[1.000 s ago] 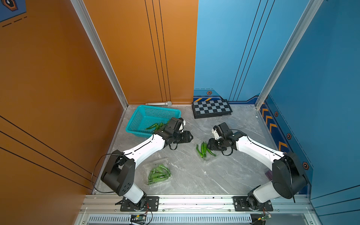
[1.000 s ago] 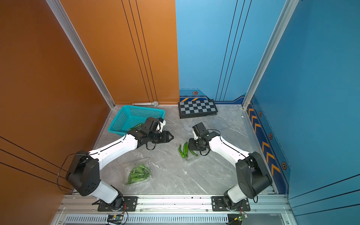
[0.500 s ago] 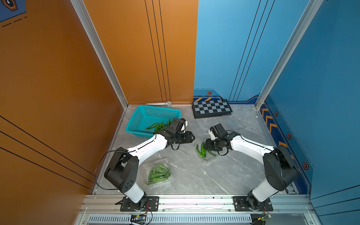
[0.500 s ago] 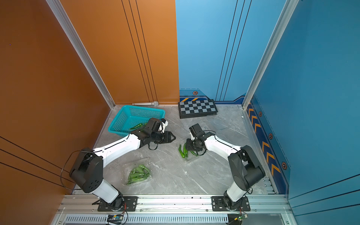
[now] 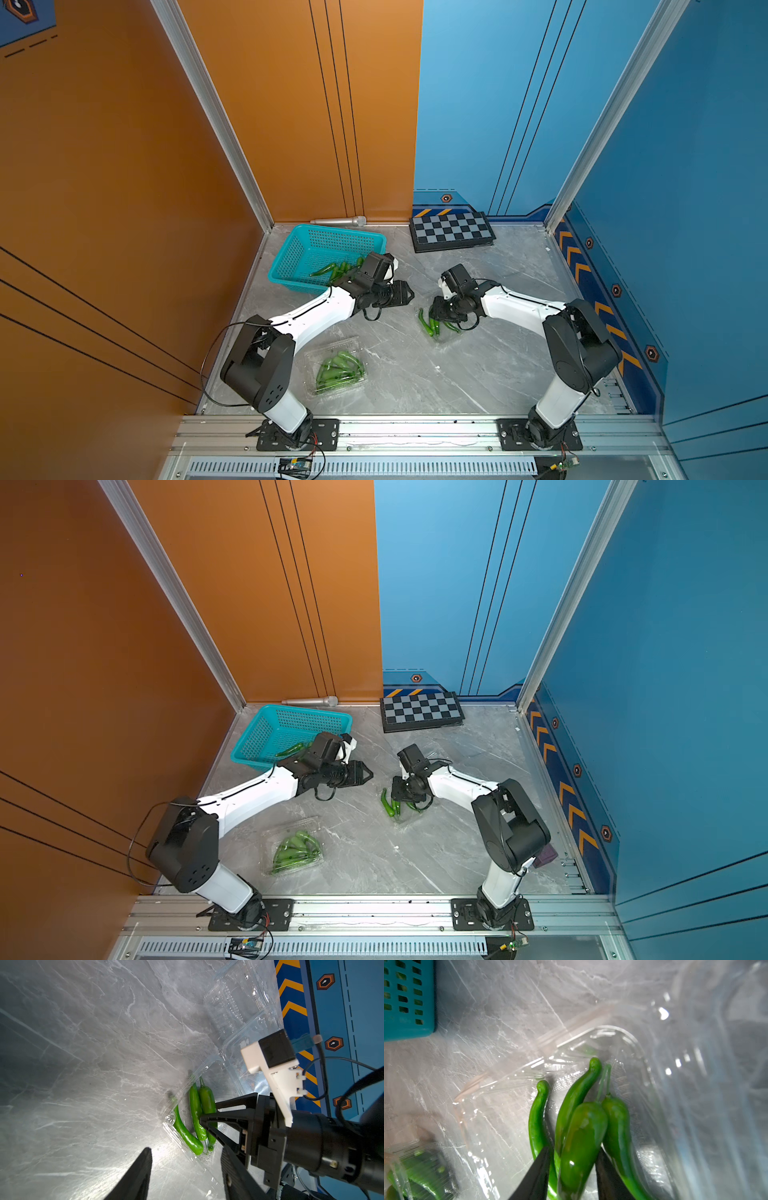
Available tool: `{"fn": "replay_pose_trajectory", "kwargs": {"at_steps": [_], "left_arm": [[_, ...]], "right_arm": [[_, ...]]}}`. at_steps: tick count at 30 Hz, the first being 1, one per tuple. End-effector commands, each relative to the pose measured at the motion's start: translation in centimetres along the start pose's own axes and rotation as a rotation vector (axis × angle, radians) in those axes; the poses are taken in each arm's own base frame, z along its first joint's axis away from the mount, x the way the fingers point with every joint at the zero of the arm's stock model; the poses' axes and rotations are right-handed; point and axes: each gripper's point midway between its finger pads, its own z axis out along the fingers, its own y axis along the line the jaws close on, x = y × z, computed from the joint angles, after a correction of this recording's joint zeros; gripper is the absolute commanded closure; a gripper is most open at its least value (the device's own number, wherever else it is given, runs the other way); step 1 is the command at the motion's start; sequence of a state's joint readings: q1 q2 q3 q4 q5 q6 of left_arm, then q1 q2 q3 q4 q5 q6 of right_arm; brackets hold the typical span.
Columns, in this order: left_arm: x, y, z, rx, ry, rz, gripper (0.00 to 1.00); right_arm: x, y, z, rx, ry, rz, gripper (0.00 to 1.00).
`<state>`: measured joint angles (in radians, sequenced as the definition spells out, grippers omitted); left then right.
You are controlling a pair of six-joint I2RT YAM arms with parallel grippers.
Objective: Take small green peppers out of containers
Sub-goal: Pick up the green pepper from the packing box.
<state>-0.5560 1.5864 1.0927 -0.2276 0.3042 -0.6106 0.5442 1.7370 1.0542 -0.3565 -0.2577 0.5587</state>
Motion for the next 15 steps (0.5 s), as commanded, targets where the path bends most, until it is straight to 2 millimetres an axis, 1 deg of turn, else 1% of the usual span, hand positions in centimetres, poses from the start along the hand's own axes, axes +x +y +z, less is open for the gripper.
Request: {"fn": "replay_pose_trajectory", "kwargs": {"at_steps": [1, 4, 7, 10, 11, 15], "left_arm": [[-0.6, -0.3, -1.2, 0.029, -0.027, -0.004, 0.45], [-0.7, 0.0, -1.4, 0.028, -0.029, -0.009, 0.45], [-0.7, 0.2, -1.5, 0.026, -0.031, -0.012, 0.45], [-0.7, 0.5, -1.5, 0.023, -0.031, -0.016, 0.45], [-0.7, 0.5, -1.6, 0.023, -0.033, -0.018, 0.45], [-1.0, 0.7, -2.1, 0.020, -0.046, -0.019, 0.45]], "right_arm": [[-0.3, 0.4, 0.0, -0.010, -0.011, 0.010, 0.62], [-0.5, 0.1, 0.1, -0.001, -0.019, 0.018, 0.66], [-0.5, 0.3, 0.1, -0.019, -0.010, 0.027, 0.69], [-0.5, 0.2, 0.1, -0.020, -0.009, 0.029, 0.76], [-0.5, 0.1, 0.1, -0.023, -0.011, 0.035, 0.79], [-0.7, 0.5, -0.8, -0.046, -0.025, 0.030, 0.85]]}}
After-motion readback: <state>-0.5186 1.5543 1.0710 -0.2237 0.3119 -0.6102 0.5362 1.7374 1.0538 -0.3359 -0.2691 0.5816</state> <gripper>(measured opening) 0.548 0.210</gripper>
